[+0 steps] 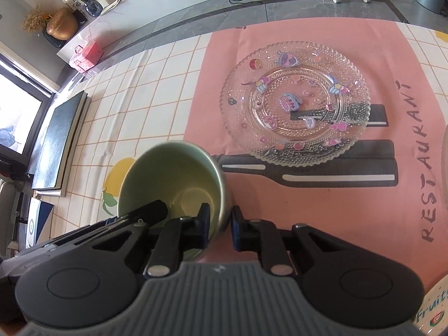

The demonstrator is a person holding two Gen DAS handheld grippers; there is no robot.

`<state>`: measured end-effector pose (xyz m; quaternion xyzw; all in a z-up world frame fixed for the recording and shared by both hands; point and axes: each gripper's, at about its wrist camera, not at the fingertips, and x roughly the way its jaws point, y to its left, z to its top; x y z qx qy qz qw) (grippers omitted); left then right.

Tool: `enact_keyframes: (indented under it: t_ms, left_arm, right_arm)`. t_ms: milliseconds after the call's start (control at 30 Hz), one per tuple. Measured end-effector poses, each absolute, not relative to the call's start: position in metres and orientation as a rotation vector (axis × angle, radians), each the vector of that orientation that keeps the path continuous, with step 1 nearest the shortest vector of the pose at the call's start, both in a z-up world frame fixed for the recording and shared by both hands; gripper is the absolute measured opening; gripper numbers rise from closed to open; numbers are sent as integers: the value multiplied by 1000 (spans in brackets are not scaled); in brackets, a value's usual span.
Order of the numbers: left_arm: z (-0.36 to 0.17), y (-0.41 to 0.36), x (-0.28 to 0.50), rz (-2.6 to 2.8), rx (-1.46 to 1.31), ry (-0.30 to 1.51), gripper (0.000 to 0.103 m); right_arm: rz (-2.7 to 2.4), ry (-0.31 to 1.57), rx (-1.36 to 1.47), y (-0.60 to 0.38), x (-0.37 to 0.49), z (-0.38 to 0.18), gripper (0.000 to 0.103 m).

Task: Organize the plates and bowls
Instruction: 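Reach the left gripper to the pale green bowl and grasp its rim, then lift and carry the green bowl toward the stacked steel bowls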

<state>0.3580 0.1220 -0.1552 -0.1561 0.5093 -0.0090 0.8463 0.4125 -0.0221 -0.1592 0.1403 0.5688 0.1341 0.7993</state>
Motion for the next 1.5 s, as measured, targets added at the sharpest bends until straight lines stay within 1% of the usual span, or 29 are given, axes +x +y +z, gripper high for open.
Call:
enact_keyframes:
  t_ms: [367,733,1100,1200,1367,1500]
  left_arm:
    - [-129,115,324,4,-319,1081,9]
    - [-85,97,262,27,-308,1076,9]
    - [-25,76,196,32,-304,1067,9]
    - [-16,74,178,42,-344,1081,9]
    - [-3,66,146,53,-333,1065,9]
    - [-2,65,127,44,-362,1102,9]
  right_arm:
    - [274,1253,331,-30,383,-146,10]
    - [289,1203,327,-45,320,-99,9]
    - [345,1151,338,-73,247,-43,9]
    - [369,1148,327,-80,229,-28,9]
    - [394,1137,299,-87,194,-12,9]
    - [409,1142,289,-94,170,-5,9]
